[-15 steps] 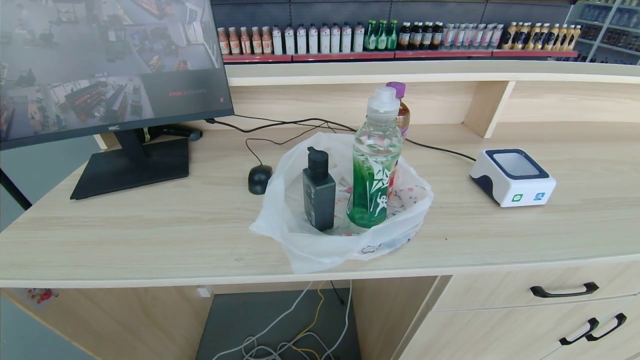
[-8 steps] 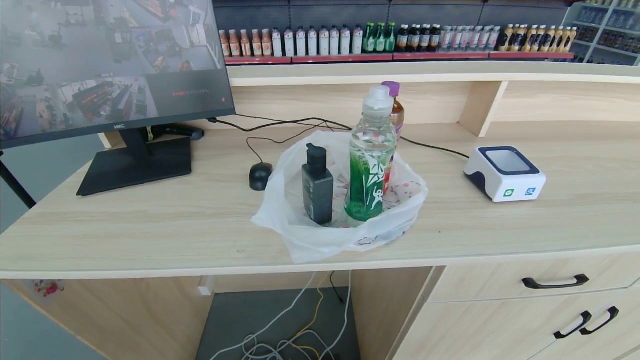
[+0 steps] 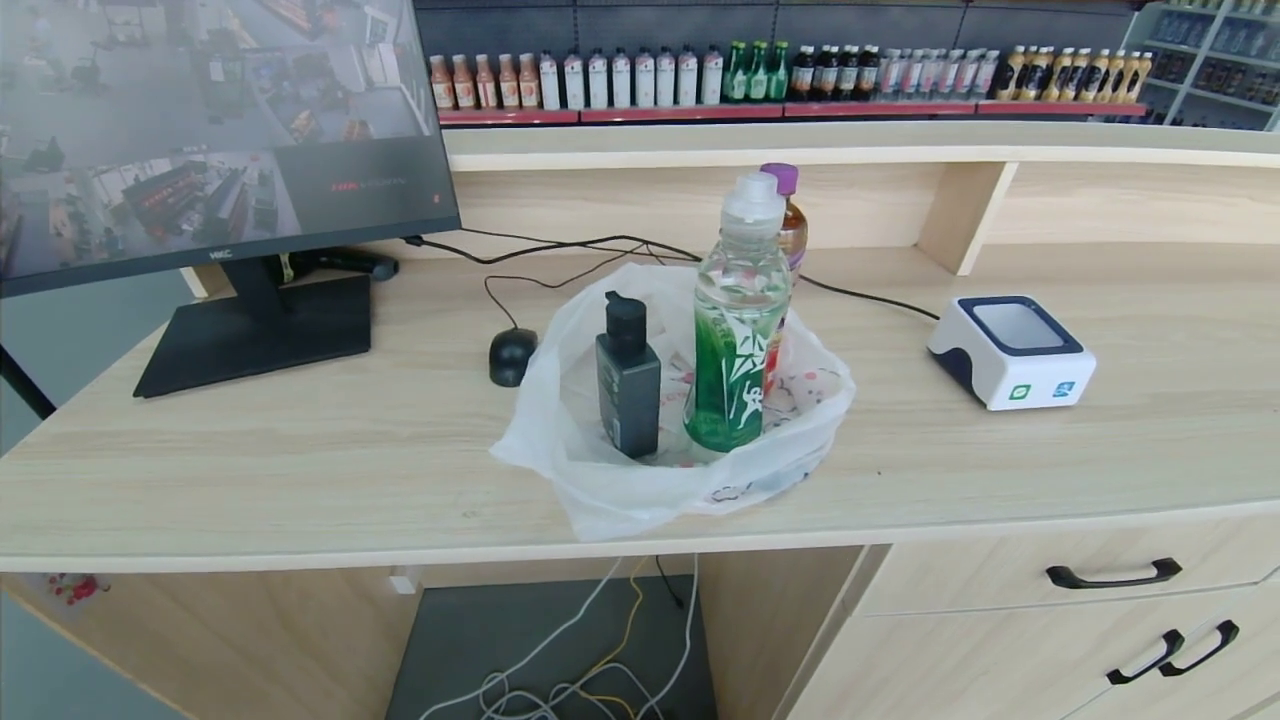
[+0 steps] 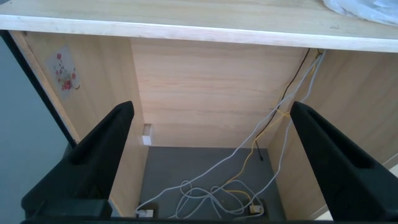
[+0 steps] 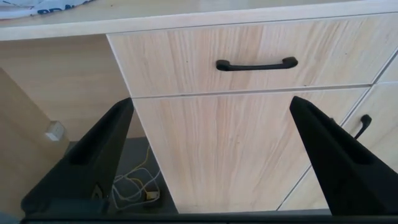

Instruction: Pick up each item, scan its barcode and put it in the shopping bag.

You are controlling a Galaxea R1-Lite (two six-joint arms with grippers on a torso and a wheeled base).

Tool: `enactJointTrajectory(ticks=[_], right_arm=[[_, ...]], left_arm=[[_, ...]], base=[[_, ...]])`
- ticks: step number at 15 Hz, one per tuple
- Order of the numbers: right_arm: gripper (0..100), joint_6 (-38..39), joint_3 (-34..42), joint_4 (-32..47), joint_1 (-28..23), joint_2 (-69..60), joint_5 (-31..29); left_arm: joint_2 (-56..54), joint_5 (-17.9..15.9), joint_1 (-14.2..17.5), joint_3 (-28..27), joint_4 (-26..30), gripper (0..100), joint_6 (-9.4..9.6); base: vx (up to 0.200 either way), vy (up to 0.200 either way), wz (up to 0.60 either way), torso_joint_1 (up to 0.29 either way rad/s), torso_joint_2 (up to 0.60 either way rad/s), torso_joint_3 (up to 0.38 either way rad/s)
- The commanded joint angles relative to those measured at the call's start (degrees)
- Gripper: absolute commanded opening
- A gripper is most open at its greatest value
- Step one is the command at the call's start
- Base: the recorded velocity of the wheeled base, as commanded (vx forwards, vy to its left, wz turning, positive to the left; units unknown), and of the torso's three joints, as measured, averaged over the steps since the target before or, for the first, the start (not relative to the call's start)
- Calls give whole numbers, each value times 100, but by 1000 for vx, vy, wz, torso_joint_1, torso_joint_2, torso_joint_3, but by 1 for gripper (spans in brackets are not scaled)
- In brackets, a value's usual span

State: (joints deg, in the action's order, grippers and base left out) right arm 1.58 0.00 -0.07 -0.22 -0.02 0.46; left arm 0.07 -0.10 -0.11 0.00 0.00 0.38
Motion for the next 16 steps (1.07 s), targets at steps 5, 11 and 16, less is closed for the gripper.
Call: enactJointTrajectory(ticks=[5, 11, 16], right_arm=[[100, 0, 0, -1, 4, 11, -2], [100, 0, 0, -1, 4, 11, -2], [100, 0, 0, -1, 4, 11, -2]], left_arm=[[1, 1, 2, 0, 0, 100, -11], [1, 1, 2, 0, 0, 100, -29], [1, 1, 2, 0, 9, 100, -29]], base=[[0, -200, 0, 4, 5, 3], [0, -200, 0, 2, 2, 6], [0, -200, 0, 5, 3, 4]])
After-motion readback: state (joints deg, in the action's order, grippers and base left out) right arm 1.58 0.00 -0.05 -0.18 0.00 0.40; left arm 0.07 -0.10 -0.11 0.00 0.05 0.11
